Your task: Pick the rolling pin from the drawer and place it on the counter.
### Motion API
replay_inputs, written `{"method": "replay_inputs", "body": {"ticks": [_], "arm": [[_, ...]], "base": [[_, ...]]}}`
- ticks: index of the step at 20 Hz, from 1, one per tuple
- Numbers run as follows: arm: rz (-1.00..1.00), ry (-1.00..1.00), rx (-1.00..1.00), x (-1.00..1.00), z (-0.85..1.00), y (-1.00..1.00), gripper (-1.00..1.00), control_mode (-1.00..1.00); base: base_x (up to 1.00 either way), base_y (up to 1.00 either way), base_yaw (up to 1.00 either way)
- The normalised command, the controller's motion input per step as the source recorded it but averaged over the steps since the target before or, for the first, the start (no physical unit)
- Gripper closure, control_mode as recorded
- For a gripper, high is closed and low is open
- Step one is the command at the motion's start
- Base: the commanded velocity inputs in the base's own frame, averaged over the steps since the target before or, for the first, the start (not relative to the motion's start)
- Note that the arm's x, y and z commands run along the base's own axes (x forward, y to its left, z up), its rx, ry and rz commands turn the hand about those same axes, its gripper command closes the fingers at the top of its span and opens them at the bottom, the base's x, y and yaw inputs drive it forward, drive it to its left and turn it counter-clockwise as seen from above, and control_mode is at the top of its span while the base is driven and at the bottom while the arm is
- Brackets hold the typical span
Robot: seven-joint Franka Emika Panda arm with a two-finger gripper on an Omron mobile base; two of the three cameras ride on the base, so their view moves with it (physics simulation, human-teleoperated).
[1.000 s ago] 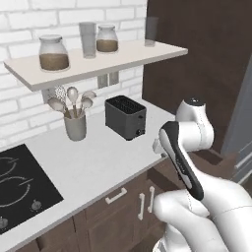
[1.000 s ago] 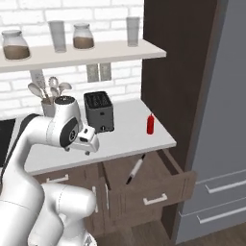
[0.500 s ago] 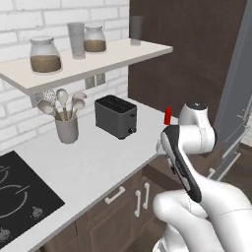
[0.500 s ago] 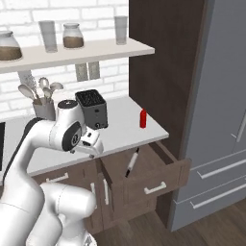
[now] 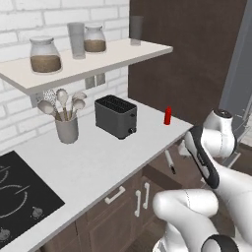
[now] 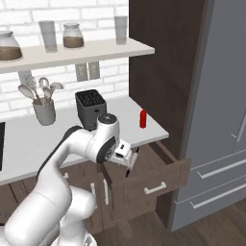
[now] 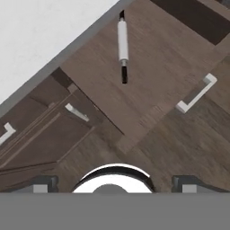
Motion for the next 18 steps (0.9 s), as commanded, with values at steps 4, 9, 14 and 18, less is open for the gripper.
{"method": "replay_inputs", "body": {"ticks": [4, 9, 14, 18], "arm": [[0.07, 0.03, 0.01, 0.46, -0.08, -0.4, -1.0, -1.0], [0.06, 0.05, 0.0, 0.36, -0.1, -0.43, -1.0, -1.0], [0.1, 0.05, 0.0, 0.3, -0.33, -0.46, -1.0, -1.0], [0.17, 0.02, 0.0, 0.32, -0.57, -0.29, -1.0, -1.0]], "base": [[0.0, 0.0, 0.0], [0.0, 0.0, 0.0], [0.0, 0.0, 0.0], [0.0, 0.0, 0.0]]}}
